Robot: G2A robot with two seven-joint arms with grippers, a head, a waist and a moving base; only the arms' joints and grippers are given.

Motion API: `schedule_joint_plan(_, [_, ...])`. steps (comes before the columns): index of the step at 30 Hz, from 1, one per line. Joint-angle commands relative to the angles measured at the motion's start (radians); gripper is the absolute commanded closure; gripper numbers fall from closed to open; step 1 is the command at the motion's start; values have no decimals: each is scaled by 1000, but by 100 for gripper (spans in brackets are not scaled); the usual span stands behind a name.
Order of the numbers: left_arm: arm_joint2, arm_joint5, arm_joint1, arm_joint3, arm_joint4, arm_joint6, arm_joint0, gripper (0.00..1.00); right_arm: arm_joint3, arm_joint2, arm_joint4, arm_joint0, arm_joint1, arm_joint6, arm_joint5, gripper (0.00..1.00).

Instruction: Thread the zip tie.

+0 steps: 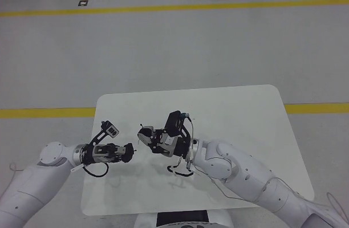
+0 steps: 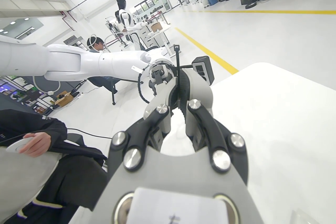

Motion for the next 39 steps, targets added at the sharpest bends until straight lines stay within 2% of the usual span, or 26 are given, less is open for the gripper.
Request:
schedule_joint_plan(1, [0,7,-2,-1,19,22,-1,100,0,0,0,0,0,0,0,100])
schedule_joint_plan(3, [-6,3,-2,10,33,-5,-6,100,0,0,0,0,0,0,0,100])
schedule_joint_plan(6, [-8,-2,-1,17,29,-5,-8,100,0,0,0,0,0,0,0,100])
schedule_joint_plan(11, [1,-2,10,19,-13,-5,-10,100,0,0,0,0,0,0,0,100])
schedule_joint_plan(22, [72,-2,44,30,-78,-5,-45,100,0,0,0,0,0,0,0,100])
schedule_joint_plan(26, [96,-2,56,19,-88,-5,-58,100,0,0,0,0,0,0,0,100])
schedule_joint_plan(39, [97,-2,57,18,-88,-5,-59,100,-2,-2,-12,-15,-14,0,0,100])
